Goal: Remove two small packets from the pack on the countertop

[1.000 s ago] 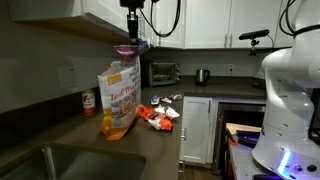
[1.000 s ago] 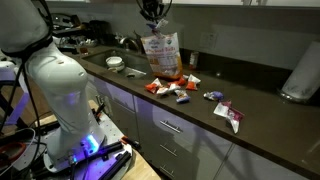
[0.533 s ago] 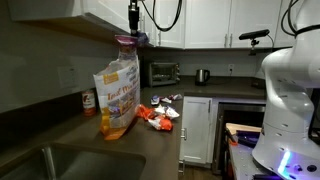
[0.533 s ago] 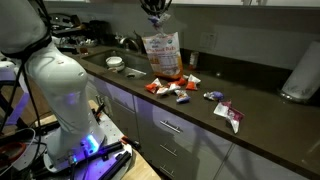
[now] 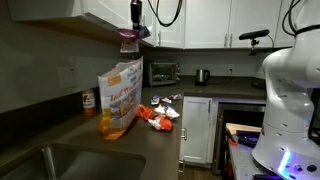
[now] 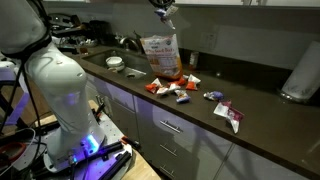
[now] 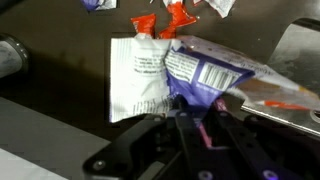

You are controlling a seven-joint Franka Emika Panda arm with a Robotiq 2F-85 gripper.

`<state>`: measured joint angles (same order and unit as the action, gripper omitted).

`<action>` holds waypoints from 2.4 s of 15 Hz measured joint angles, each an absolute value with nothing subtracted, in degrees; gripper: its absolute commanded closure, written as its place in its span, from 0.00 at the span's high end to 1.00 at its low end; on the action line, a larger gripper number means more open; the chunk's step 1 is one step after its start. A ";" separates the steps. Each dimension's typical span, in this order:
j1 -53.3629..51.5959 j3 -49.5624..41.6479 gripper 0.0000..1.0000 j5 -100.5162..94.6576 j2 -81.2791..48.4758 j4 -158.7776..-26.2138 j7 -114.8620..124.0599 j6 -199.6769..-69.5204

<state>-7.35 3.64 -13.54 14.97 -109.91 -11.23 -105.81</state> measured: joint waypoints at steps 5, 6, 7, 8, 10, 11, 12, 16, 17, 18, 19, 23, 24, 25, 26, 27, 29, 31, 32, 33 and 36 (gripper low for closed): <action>-5.22 2.23 0.09 -13.56 15.16 -110.27 -10.64 -103.90; -4.78 1.80 0.09 -13.56 15.29 -110.69 -10.54 -103.55; -4.27 1.38 0.09 -13.62 15.50 -111.32 -10.50 -103.53; -3.75 0.98 0.09 -13.93 15.73 -112.11 -10.50 -103.81; -2.96 -0.02 0.09 -14.01 16.07 -114.09 -10.50 -105.63; -2.64 -0.69 0.09 -14.01 16.11 -115.35 -10.51 -107.27; -2.29 -1.41 0.09 -13.99 16.06 -116.76 -10.51 -109.24; -0.50 -4.54 0.09 -13.92 14.50 -122.46 -10.54 -117.65; 0.05 -5.22 0.09 -13.92 13.77 -123.59 -10.55 -119.43; 0.60 -5.86 0.09 -13.92 12.90 -124.59 -10.55 -120.97; 1.24 -6.42 0.09 -13.92 11.96 -125.44 -10.55 -122.15; 3.83 -7.36 0.09 -14.13 8.56 -127.07 -8.87 -122.61; 4.20 -7.35 0.09 -14.15 7.53 -127.03 -7.32 -122.72; 4.42 -7.36 0.09 -14.14 6.49 -127.00 -5.37 -123.12; 4.49 -7.35 0.09 -14.12 5.45 -126.93 -3.22 -123.77; 4.48 -7.30 0.09 -14.11 4.30 -126.74 -0.81 -124.49; 4.47 -6.91 0.09 -14.52 1.78 -125.94 5.12 -125.37; 4.39 -6.56 0.09 -17.76 -0.35 -124.90 12.77 -125.43; 4.32 -6.46 0.09 -20.01 -1.18 -124.43 16.79 -125.39; 4.26 -6.39 0.09 -22.21 -1.97 -123.86 20.50 -125.18; 4.15 -6.35 0.09 -27.05 -4.47 -121.45 29.11 -123.29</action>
